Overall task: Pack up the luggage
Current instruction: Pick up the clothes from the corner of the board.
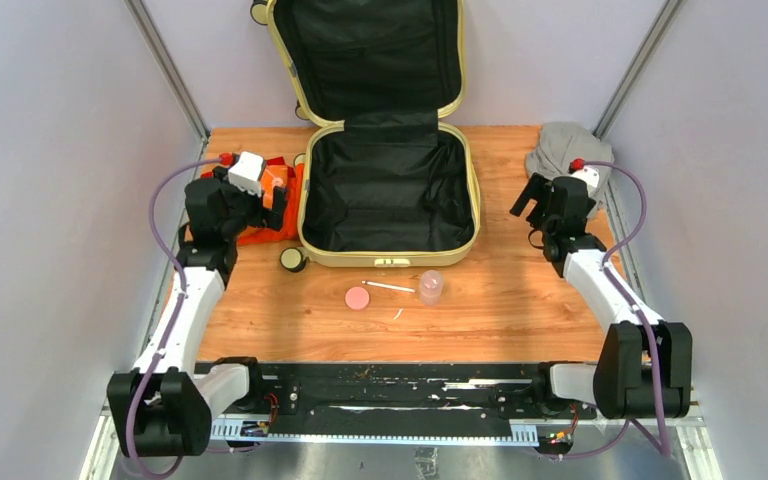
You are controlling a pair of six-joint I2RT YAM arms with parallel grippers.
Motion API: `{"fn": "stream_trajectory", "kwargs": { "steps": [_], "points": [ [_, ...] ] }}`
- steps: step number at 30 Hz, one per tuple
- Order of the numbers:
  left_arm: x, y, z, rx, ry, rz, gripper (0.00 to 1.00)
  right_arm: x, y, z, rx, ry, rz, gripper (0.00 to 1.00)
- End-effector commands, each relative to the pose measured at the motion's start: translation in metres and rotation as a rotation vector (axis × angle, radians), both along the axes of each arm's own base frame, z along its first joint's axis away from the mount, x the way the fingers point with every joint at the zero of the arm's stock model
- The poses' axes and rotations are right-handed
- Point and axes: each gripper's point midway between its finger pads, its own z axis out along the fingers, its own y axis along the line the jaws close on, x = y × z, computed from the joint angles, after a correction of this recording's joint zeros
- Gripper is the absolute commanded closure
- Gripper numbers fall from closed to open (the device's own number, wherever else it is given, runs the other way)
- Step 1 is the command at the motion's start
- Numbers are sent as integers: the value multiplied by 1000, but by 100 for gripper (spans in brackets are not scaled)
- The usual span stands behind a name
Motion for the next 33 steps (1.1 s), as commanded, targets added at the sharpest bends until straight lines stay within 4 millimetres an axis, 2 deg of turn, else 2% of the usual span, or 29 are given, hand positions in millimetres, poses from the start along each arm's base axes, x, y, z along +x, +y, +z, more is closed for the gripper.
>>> {"fn": "stream_trajectory", "kwargs": {
  "steps": [1, 3, 6, 10, 15, 20, 24, 28, 33],
  "points": [
    [-47, -12, -21, 22, 302, -116, 0, -29, 38, -24, 327, 186, 23, 0],
    [-47, -13, -3, 27, 318, -127, 0, -28, 58, -10, 321, 169, 149, 1],
    [-42, -10, 17, 50, 350, -131, 0, -34, 66, 7, 185, 171, 164, 3],
    [-19, 3, 23, 113, 349, -93, 0, -41, 91, 32, 41, 161, 220, 3],
    [6, 8, -9, 88, 430, -54, 0, -52, 139, 53, -80, 161, 340, 2],
    [24, 13, -45, 11, 501, 59, 0, -67, 172, 51, -103, 177, 439, 4],
    [33, 8, -60, -21, 492, 85, 0, -75, 186, 48, -90, 182, 490, 6],
    [40, -5, -73, 32, 477, 105, 4, -78, 196, 47, -82, 191, 527, 8],
    [52, 12, -97, 72, 499, 223, 13, -79, 207, 47, -75, 197, 563, 11]
  ]
}}
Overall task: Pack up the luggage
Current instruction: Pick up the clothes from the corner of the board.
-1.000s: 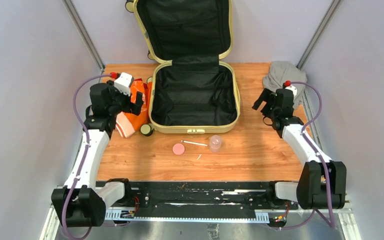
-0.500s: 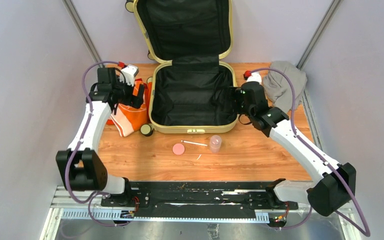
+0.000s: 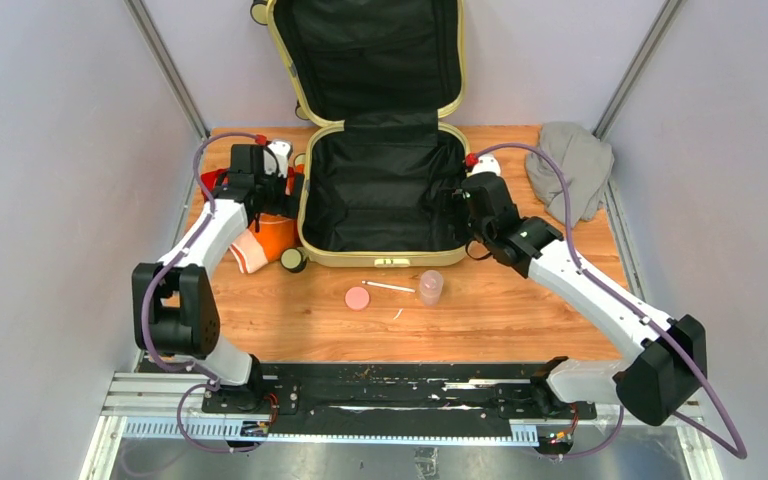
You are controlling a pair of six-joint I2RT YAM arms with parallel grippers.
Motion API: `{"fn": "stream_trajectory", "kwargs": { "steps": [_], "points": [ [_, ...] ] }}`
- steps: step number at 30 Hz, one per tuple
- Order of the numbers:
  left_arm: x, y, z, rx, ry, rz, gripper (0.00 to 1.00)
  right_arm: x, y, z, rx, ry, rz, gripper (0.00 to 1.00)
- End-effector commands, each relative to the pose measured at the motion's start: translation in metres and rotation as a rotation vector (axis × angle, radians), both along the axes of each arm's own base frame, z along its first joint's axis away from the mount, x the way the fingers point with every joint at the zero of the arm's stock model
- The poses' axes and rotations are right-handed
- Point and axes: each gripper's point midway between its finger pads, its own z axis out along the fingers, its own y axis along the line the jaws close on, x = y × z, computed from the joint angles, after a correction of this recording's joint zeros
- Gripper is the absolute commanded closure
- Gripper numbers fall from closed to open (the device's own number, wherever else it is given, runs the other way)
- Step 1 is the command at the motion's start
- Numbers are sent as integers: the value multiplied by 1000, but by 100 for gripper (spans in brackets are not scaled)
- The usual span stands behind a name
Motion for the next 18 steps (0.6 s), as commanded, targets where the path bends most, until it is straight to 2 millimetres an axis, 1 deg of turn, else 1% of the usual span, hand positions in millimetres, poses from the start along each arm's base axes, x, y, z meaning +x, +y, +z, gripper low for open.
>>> {"fn": "stream_trajectory", "kwargs": {
  "steps": [1, 3, 5, 8, 10, 12, 14, 18],
  "points": [
    [17, 27, -21, 83, -5, 145, 15, -7, 13, -1, -16, 24, 52, 11],
    [22, 35, -25, 119, -10, 180, 19, -6, 15, 1, -15, 25, 61, 12],
    [24, 38, -25, 125, -19, 197, 22, -6, 18, 2, -13, 27, 72, 12],
    [24, 31, -25, 87, -18, 172, 23, -5, 22, 3, -9, 29, 81, 13],
    [24, 27, -28, 70, -8, 157, 24, -4, 26, 3, -1, 36, 90, 14],
    [24, 26, -37, 71, 15, 156, 25, -3, 31, 3, 6, 43, 102, 14],
    [22, 26, -50, 74, 56, 150, 25, -3, 35, 2, 6, 49, 113, 15],
    [16, 18, -76, 51, 133, 117, 20, -3, 40, -1, -4, 59, 130, 15]
  ]
}}
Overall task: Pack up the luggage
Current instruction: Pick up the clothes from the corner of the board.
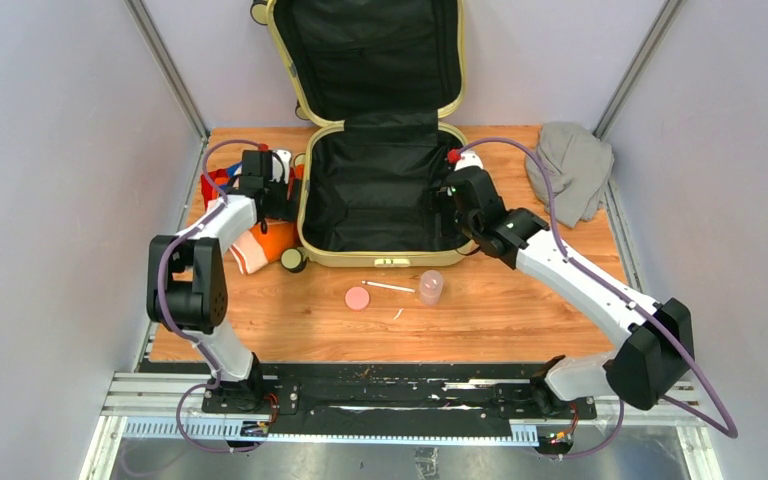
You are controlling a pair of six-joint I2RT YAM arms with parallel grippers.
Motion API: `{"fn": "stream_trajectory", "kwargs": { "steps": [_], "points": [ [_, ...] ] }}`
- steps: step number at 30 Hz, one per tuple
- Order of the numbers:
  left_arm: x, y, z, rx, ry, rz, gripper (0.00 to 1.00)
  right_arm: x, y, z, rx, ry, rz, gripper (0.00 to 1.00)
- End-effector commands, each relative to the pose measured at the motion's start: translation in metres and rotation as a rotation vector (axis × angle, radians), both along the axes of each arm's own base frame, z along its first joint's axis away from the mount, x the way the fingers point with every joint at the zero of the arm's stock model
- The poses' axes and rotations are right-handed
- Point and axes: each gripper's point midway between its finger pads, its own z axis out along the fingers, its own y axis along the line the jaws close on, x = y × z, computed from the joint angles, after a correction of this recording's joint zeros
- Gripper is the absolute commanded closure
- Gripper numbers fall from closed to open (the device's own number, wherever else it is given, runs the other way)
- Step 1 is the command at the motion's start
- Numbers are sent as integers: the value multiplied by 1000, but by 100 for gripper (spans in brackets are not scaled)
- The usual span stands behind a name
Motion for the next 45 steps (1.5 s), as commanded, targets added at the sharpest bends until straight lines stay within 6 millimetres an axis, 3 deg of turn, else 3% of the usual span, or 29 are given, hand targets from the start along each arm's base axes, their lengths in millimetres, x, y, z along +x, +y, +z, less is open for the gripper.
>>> {"fn": "stream_trajectory", "kwargs": {
  "steps": [1, 3, 5, 13, 14, 19, 24, 29, 33, 37, 45],
  "points": [
    [-7, -6, -32, -38, 91, -18, 18, -5, 12, 0, -15, 21, 50, 15],
    [-7, -6, -37, -39, 106, -16, 18, -5, 16, -1, -10, 29, 59, 15],
    [-6, -4, -40, -28, 116, -11, 24, -5, 22, -1, -5, 34, 74, 15],
    [-6, 10, -6, 36, 41, -16, 95, -6, 53, 11, 46, 41, 144, 18],
    [-8, 11, -1, 32, 37, -17, 100, -6, 58, 13, 64, 45, 154, 18],
    [-22, 21, 39, -73, -2, -24, 100, -10, 100, 37, 196, 65, 247, 18],
    [-53, 5, 80, -200, -40, -96, 100, -26, 161, 57, 315, 84, 382, 13],
    [-78, -22, 93, -325, -48, -158, 100, -55, 224, 53, 391, 93, 564, 6],
    [-85, -33, 90, -389, -33, -174, 100, -72, 262, 42, 447, 105, 623, 0],
    [-88, -41, 83, -443, -7, -185, 100, -79, 284, 40, 458, 47, 628, 0],
    [-77, -65, 87, -606, 6, -219, 100, -61, 294, 11, 389, 16, 540, 0]
  ]
}}
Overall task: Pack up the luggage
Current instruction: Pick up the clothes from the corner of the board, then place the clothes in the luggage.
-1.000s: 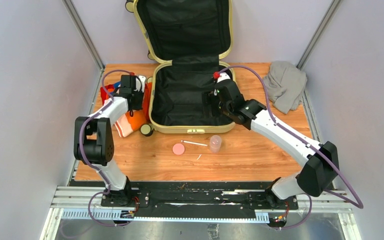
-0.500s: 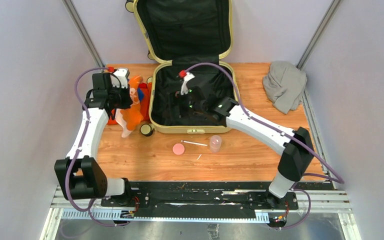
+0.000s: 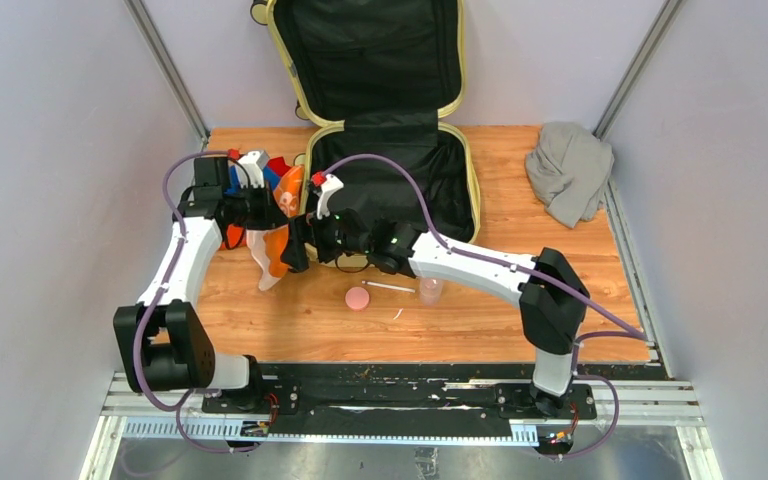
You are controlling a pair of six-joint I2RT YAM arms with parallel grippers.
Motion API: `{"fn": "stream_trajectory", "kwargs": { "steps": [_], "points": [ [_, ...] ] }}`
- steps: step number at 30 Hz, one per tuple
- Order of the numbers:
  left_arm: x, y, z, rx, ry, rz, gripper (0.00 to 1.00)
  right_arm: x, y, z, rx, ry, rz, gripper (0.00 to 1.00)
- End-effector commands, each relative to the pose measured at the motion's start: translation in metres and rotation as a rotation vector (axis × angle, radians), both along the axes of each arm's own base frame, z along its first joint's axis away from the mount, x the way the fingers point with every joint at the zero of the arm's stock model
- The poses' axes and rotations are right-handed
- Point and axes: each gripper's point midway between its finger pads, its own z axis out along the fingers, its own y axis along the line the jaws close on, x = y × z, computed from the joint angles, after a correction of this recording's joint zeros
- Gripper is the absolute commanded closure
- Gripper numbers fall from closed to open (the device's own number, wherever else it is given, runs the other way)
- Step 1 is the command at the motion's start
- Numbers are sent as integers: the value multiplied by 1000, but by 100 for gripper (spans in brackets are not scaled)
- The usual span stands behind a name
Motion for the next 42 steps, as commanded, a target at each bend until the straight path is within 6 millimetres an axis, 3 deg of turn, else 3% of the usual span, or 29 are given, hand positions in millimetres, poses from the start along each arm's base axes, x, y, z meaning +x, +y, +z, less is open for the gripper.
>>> {"fn": "stream_trajectory", "kwargs": {
  "steps": [1, 11, 17, 23, 26, 27, 28, 30, 32, 36, 39, 42],
  "points": [
    [8, -20, 14, -121, -19, -50, 100, 22, 8, -10, -11, -39, -95, 0],
    [12, -42, 24, -153, -32, -115, 100, 53, 22, -23, -61, -82, -186, 0],
    [11, -47, 28, -172, -34, -131, 100, 65, 24, -51, -144, -54, -221, 2],
    [9, -51, 41, -195, -50, -143, 100, 75, 22, -68, -171, -19, -249, 12],
    [9, -52, 49, -202, -60, -154, 100, 79, 23, -61, -148, -12, -243, 34],
    [8, -53, 51, -204, -61, -157, 97, 80, 23, -57, -140, -12, -238, 45],
    [8, -53, 52, -204, -60, -159, 87, 81, 23, -54, -132, -11, -234, 60],
    [7, -51, 52, -190, -58, -161, 56, 83, 20, -45, -115, -9, -229, 84],
    [9, -44, 55, -161, -63, -145, 33, 84, 15, -36, -98, -9, -223, 95],
    [20, -15, 67, -118, -109, -54, 9, 82, 5, -10, -64, -38, -182, 100],
    [29, 8, 78, -37, -157, 4, 5, 85, -8, 8, -65, -66, -164, 100],
    [35, 29, 74, 83, -178, 44, 4, 95, -26, 22, -78, -76, -137, 100]
  ]
}}
